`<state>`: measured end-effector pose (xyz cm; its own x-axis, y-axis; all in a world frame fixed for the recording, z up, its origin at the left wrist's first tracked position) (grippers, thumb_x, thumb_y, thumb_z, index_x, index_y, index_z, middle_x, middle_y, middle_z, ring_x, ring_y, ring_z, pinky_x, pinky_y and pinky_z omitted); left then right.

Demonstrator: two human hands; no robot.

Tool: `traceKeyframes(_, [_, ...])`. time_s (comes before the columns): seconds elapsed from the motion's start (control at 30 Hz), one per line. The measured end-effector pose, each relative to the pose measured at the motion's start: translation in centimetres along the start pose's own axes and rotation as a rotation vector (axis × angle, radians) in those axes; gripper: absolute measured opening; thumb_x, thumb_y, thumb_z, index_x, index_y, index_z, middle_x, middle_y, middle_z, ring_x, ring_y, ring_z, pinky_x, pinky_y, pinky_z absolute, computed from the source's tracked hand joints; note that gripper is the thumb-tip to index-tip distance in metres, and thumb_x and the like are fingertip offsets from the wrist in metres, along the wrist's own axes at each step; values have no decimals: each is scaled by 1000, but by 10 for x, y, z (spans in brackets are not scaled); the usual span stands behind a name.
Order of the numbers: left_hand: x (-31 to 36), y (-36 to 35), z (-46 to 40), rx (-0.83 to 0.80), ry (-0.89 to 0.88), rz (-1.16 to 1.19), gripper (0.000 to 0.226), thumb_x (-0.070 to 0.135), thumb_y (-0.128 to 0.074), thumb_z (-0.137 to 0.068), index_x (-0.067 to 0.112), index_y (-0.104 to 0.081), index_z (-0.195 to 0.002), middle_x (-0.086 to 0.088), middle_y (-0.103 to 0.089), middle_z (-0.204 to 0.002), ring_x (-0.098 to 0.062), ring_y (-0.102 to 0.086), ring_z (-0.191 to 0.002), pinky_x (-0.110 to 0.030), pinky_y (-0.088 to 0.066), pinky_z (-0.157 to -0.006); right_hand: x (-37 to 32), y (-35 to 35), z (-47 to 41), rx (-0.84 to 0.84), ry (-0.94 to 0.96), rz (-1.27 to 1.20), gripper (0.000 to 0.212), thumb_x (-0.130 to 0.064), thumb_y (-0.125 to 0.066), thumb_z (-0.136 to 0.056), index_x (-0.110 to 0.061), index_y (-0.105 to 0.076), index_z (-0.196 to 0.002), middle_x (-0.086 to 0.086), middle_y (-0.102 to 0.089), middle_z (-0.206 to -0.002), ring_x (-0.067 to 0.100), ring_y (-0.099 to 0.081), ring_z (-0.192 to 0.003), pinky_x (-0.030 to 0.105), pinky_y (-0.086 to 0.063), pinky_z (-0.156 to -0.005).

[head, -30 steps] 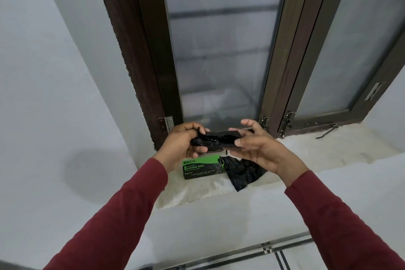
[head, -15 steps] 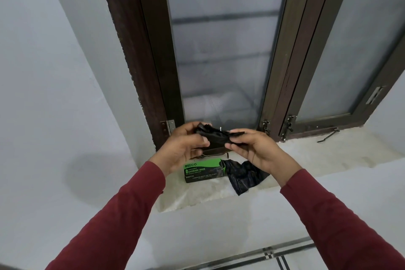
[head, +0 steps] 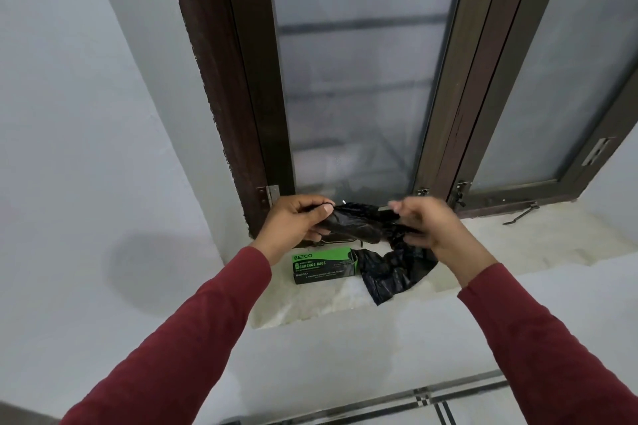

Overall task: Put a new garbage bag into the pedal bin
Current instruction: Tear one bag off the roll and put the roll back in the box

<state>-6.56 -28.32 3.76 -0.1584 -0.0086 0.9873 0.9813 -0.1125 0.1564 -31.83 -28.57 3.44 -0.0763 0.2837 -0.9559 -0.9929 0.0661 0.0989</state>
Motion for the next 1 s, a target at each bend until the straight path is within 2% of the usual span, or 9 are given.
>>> traceKeyframes(0.03, [-1,-2,-2,-25,8,-18,10,16,-72,-95,21,-78,-101,-15,-78,-97,-27,-78,-74,-23,-60,-56,-11,-3,-1,20,171,102,7,-32,-70,-75,-29,-72,-81,-8,-74,-114,26,-64,-120,48,-48,-104])
traceKeyframes(0.1, [-1,-8,-6,-79,-3,-76,9,17,-72,-95,17,-78,-102,-20,-78,-93,-26,-76,-68,-23,-57,-52,-23,-21,-3,-182,383,381,51,-53,-80,-65,-42,-65,-113,-8,-62,-135,15,-54,-130,40,-42,-109])
traceKeyframes(0.2, [2,-15,-12,-113,-8,-116,11,19,-74,-94,14,-79,-102,-23,-78,-89,-26,-72,-64,-26,-56,-51,-17,-51,0,-465,379,670,91,-61,-85,-69,-39,-43,-147,-7,-54,-149,9,-51,-135,37,-42,-114])
traceKeyframes(0.3, [0,-15,-19,-85,89,-91,15,22,-76,-91,12,-79,-102,-20,-78,-83,-21,-71,-57,-25,-58,-51,2,-57,4,-383,491,664,56,-48,-81,-82,-31,-65,-133,-6,-76,-113,7,-72,-102,38,-58,-93])
traceKeyframes(0.43, [-21,-25,-30,-28,240,-93,22,30,-76,-92,11,-77,-103,-17,-78,-81,-16,-71,-54,-22,-56,-47,27,-52,11,-132,556,590,40,-43,-79,-86,-27,-75,-123,-7,-78,-102,1,-70,-93,19,-54,-81])
traceKeyframes(0.57, [-51,-30,-42,59,169,-438,19,35,-72,-94,17,-75,-100,-6,-77,-97,-19,-76,-80,-32,-63,-70,50,-40,9,-1,220,329,28,-33,-82,-86,-19,-80,-110,2,-78,-73,11,-72,-59,18,-52,-53])
traceKeyframes(0.67, [-70,-42,-41,-215,56,-866,41,22,-77,-86,22,-66,-126,-5,-65,-127,-25,-63,-115,-40,-54,-98,65,-27,8,43,-95,7,27,-24,-80,-88,-7,-79,-109,20,-79,-89,28,-72,-61,25,-52,-43])
traceKeyframes(0.8, [-86,-54,-35,-416,-10,-1257,79,22,-76,-80,35,-40,-149,-5,-46,-144,-35,-47,-127,-50,-48,-97,75,-23,5,-40,-356,-220,30,-26,-72,-95,-6,-71,-117,21,-74,-100,25,-71,-60,22,-50,-43])
traceKeyframes(1.0, [-79,-41,-34,-382,-118,-1162,65,21,-70,-88,42,-40,-141,-5,-47,-121,-25,-58,-97,-40,-56,-76,58,-15,5,-172,-404,-376,21,-6,-72,-91,-4,-67,-111,18,-71,-109,20,-72,-77,18,-55,-50])
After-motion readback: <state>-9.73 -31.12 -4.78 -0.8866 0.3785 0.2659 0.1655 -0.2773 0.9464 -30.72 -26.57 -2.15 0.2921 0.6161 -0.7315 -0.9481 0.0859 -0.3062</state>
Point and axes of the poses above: each hand's wrist, its own z-axis away from the middle knuckle, its own y-axis out of the back of the hand, x = y × z, the point moved 3 cm from there along -z, towards the middle knuckle
